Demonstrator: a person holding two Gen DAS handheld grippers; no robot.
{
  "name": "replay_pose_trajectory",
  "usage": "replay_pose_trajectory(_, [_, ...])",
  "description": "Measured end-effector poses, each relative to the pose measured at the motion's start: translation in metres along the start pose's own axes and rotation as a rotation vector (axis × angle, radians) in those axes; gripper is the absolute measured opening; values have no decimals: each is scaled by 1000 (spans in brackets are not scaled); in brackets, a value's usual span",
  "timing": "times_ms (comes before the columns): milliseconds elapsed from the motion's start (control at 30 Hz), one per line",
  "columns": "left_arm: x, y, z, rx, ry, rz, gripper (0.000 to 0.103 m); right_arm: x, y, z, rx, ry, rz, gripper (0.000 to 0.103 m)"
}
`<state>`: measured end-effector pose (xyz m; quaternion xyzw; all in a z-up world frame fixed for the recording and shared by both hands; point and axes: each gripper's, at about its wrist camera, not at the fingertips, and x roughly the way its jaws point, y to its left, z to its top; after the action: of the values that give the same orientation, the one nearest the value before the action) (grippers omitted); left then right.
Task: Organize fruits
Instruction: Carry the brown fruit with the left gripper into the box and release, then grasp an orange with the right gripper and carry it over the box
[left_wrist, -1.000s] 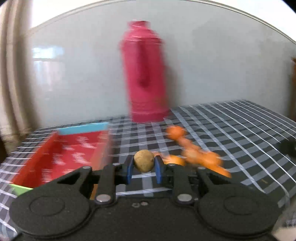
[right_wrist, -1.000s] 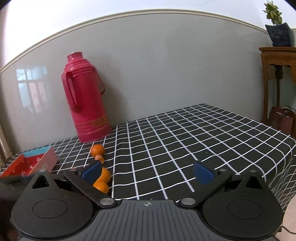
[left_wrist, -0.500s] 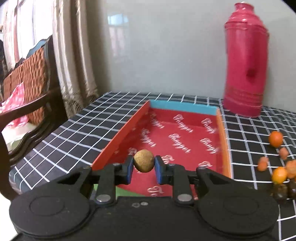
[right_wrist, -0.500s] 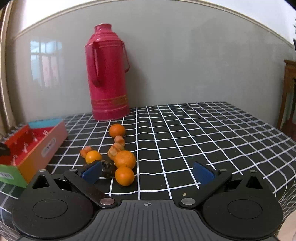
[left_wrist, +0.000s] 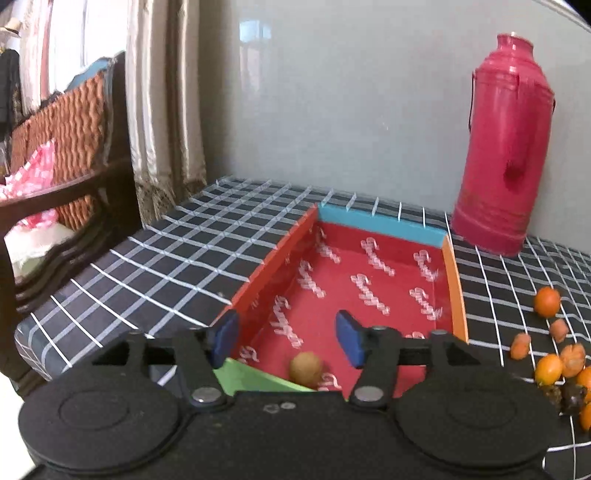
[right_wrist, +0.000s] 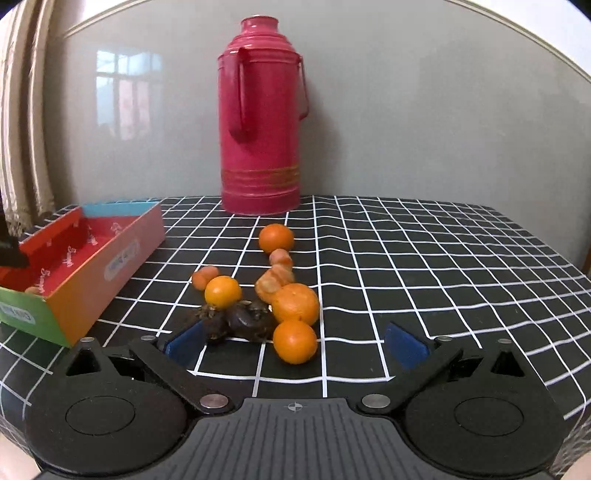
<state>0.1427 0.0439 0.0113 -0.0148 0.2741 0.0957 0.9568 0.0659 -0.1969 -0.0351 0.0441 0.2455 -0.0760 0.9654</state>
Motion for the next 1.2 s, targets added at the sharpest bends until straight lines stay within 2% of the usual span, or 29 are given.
replay_pose_trajectory(67, [-7,1,1,-3,-40,4,58,4,-4,0,4,14,10,84])
replay_pose_trajectory(100, [-11,2,2,-3,-59,6,58,8,-7,-1,12,31,20,64])
replay_pose_trajectory(133, [-14,3,2,-4,-76,5,60,12,-9,-2,27,53,25,59])
replay_pose_trajectory(233, [-20,5,4,-14,-113,16,66,23,-19,-5,84,107,42,59])
replay_pose_trajectory(367, [-19,10,8,-33,-111,29,68,24,-18,-1,60,84,43,55])
replay_pose_trajectory(433, [-14,14,9,-48,-94,31,69,29,-18,0,54,93,46,38])
replay_pose_trajectory(500, [-11,18,10,-66,-82,35,69,35,-22,-1,82,112,87,32])
replay_pose_trajectory(667, [-9,31,11,-96,-80,56,71,37,-19,-4,77,99,81,31])
replay_pose_trajectory(800, [-7,41,11,-131,-63,88,73,20,-15,-2,96,24,96,31])
replay_pose_trajectory(967, [3,65,10,-209,1,122,74,2,11,12,93,-103,224,31])
replay_pose_trajectory(1200, [3,97,7,-276,19,174,74,8,76,26,10,-111,441,31])
